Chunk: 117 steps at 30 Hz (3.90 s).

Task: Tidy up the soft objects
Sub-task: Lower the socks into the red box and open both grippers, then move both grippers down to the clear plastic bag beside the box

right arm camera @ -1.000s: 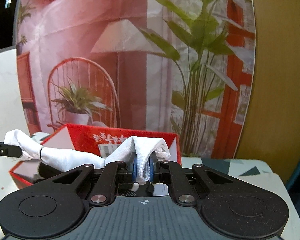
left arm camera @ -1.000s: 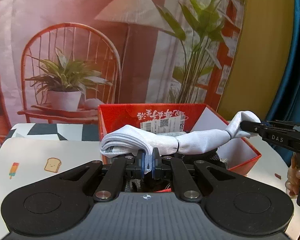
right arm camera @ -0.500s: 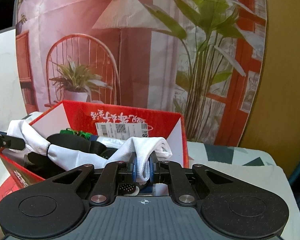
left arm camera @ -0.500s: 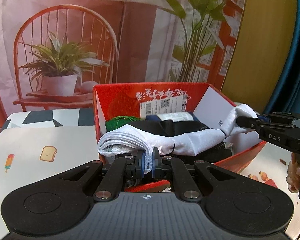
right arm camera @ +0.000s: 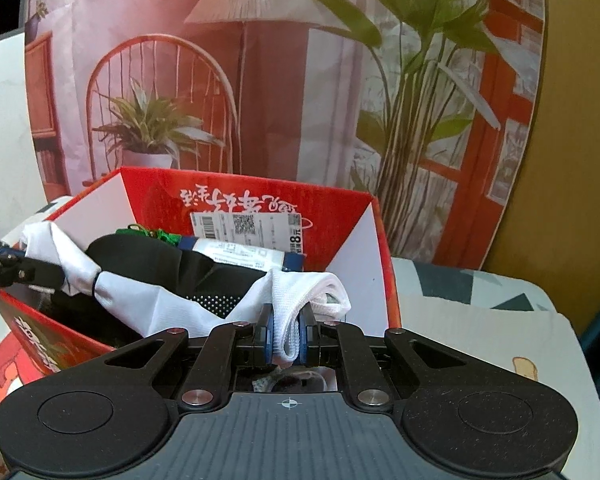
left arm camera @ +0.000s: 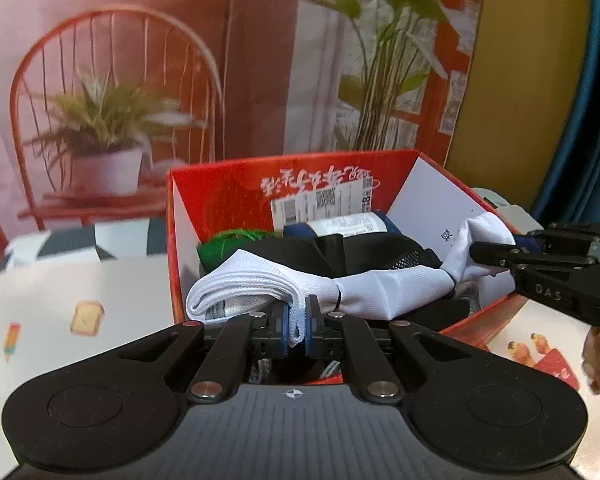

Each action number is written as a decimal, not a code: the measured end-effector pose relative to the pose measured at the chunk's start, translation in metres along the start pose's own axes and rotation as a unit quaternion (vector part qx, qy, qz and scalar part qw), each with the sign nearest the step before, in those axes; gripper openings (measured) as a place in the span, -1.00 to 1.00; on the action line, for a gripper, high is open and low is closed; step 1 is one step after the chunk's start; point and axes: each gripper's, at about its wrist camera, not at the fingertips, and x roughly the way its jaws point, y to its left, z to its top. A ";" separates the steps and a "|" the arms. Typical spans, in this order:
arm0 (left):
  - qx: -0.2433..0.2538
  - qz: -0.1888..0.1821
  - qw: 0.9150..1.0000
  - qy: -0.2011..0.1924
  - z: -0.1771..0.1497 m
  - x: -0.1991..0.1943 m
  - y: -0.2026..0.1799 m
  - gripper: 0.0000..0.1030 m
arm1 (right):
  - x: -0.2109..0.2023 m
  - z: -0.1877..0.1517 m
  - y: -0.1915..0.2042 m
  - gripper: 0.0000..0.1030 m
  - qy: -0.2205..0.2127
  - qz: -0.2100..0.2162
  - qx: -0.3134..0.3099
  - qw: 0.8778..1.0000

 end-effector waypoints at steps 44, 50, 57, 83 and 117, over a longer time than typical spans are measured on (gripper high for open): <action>-0.030 0.047 0.998 -0.036 -0.130 -0.064 -0.039 0.69 | -0.077 -0.156 0.032 0.55 -0.010 0.049 -0.045 0.998; -0.030 0.050 0.998 -0.024 -0.140 -0.058 -0.040 0.69 | -0.067 -0.162 0.037 0.68 0.021 0.052 -0.061 0.997; -0.039 0.052 0.998 -0.016 -0.151 -0.053 -0.037 0.69 | -0.063 -0.164 0.048 0.87 0.032 0.039 -0.093 0.994; -0.046 0.046 0.998 -0.003 -0.158 -0.047 -0.032 0.68 | -0.047 -0.158 0.035 0.99 0.058 0.050 -0.048 0.996; -0.037 0.049 0.998 0.000 -0.157 -0.050 -0.033 0.68 | -0.050 -0.162 0.053 0.71 0.015 0.014 -0.101 0.995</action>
